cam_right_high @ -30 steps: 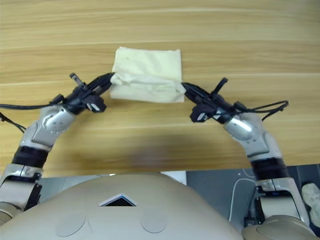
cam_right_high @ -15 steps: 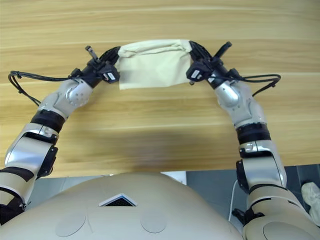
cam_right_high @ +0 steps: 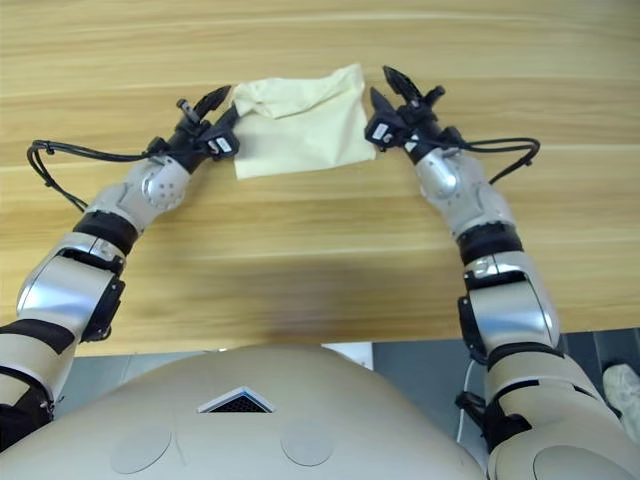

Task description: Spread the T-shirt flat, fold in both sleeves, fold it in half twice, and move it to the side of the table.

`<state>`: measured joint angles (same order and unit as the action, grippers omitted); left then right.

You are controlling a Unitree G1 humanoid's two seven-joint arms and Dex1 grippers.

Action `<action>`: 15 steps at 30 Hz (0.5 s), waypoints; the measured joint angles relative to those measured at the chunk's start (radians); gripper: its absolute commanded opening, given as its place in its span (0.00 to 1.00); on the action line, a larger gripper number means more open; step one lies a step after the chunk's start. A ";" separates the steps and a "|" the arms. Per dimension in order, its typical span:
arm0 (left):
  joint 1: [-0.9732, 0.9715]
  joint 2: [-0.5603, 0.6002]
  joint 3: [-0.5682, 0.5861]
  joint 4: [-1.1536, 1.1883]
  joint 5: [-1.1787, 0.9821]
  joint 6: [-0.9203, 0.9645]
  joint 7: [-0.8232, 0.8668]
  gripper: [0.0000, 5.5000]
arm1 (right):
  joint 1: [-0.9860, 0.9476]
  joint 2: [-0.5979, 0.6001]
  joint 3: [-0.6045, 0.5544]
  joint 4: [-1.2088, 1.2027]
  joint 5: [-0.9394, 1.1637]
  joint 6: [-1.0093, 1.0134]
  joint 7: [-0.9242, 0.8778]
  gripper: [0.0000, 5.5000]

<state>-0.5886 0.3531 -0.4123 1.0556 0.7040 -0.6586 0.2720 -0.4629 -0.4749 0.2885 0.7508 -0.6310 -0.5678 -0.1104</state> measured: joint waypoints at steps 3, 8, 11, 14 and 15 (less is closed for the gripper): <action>-0.039 -0.016 -0.008 0.048 0.003 0.040 0.038 0.34 | -0.019 0.017 0.011 -0.004 -0.002 0.000 -0.021 0.52; -0.147 -0.055 -0.004 0.163 -0.011 0.102 0.049 0.34 | -0.027 0.078 0.091 -0.003 -0.027 -0.023 -0.015 0.63; -0.206 -0.065 0.038 0.238 -0.058 0.196 0.042 0.34 | -0.051 0.091 0.096 0.027 -0.017 -0.026 -0.014 0.63; -0.209 -0.063 0.068 0.273 -0.087 0.261 0.027 0.34 | -0.051 0.094 0.094 0.031 0.009 -0.034 -0.006 0.63; -0.209 -0.062 0.074 0.277 -0.104 0.275 0.021 0.34 | -0.050 0.094 0.092 0.034 0.018 -0.039 0.001 0.63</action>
<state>-0.7971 0.2916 -0.3381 1.3330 0.5999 -0.3833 0.2926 -0.5131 -0.3811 0.3807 0.7849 -0.6127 -0.6065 -0.1090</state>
